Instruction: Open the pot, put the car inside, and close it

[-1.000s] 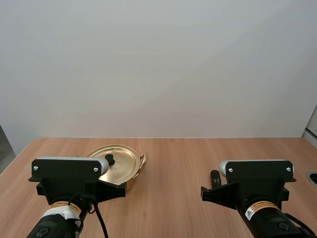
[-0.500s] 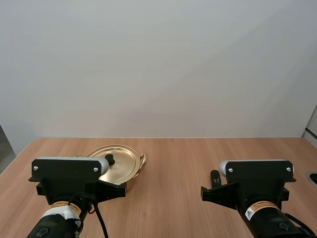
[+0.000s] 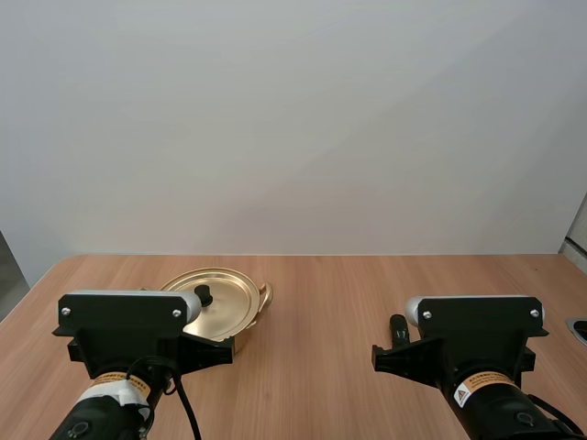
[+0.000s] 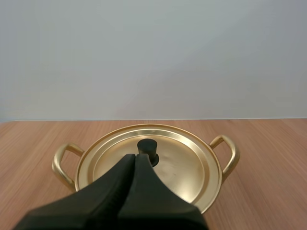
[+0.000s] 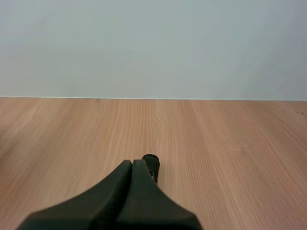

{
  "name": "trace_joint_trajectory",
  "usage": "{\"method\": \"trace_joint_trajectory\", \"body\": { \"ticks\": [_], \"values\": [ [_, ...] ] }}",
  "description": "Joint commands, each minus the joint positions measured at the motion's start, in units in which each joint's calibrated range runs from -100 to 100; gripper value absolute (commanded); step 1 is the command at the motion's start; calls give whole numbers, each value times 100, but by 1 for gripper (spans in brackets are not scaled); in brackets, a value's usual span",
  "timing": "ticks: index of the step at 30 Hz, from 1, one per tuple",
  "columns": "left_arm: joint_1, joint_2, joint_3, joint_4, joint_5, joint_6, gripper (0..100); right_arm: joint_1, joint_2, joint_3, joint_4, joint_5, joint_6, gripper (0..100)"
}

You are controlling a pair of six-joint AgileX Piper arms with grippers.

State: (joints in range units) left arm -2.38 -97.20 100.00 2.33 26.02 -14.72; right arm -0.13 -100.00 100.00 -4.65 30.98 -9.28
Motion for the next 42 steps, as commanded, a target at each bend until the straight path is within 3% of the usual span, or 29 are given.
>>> {"method": "trace_joint_trajectory", "body": {
  "ticks": [1,8,15,18,26,30,33,35,37,42],
  "values": [
    [-1,-1,0,1,-24,0,0,-2,0,0,-1,11,-1,0],
    [-1,-1,0,-35,-1298,0,0,-2,0,0,2,-309,-1,0],
    [-1,-1,-92,311,-4009,971,0,-2,0,0,2,-2561,-1,0],
    [-1,-1,-397,311,-4207,1469,0,-2,0,0,2,-3546,-1,0],
    [-1,-1,-1045,82,-3130,1192,0,-2,0,0,29,-4084,-1,0],
    [-1,12,-1264,131,-2725,1225,0,-2,0,0,524,-4084,-1,0],
    [-1,49,-1695,100,-1390,1074,0,-2,0,0,1064,-4105,-1,0],
    [-17,207,-2020,100,-375,1137,0,-2,0,0,1063,-4081,-1,0],
    [-65,549,-2459,81,737,1363,0,-2,0,0,684,-4080,-1,0],
    [-38,1623,-3423,-865,2693,2264,0,-2,0,0,-1287,-4001,-1,0]
  ]
}}
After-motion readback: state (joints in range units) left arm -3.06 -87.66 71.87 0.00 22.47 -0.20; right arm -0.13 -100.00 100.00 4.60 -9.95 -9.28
